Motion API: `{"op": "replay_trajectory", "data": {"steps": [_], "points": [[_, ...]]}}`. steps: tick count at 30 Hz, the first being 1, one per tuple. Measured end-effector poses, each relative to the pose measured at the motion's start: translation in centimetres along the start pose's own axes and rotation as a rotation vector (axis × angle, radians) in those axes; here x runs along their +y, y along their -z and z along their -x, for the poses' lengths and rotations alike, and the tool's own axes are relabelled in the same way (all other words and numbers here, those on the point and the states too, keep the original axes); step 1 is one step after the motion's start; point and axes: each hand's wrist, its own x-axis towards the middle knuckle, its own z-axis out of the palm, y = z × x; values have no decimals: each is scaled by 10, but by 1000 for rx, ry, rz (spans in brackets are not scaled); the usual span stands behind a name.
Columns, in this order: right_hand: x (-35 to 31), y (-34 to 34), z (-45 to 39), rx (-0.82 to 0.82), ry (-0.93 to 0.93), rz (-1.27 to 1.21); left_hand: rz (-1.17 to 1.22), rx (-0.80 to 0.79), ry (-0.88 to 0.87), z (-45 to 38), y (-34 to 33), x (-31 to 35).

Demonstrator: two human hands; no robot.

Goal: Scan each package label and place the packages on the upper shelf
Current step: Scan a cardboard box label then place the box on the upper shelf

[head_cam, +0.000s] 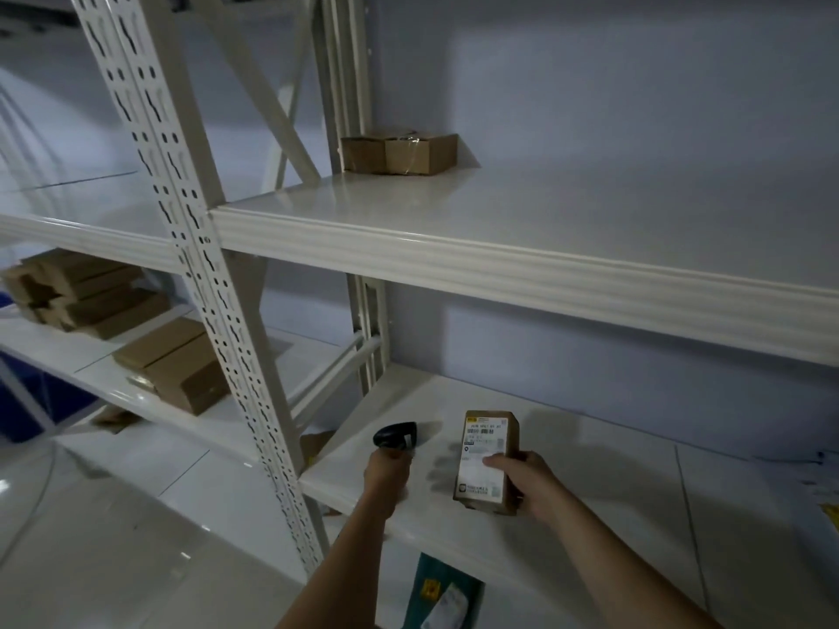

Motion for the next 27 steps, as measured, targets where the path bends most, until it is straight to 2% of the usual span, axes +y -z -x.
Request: {"op": "replay_trajectory", "data": {"steps": [4, 11, 18, 22, 27], "points": [[-3, -10, -38, -19, -13, 14, -225, -16, 21, -34, 7, 5], [-8, -19, -83, -33, -96, 62, -385, -102, 209, -80, 7, 6], [-4, -20, -95, 32, -120, 26, -615, -176, 138, -98, 3, -1], [-6, -27, -91, 82, -110, -52, -549, -243, 92, -103, 6, -3], [0, -47, -71, 184, -94, -143, -283, -272, 66, -109, 21, 0]]}}
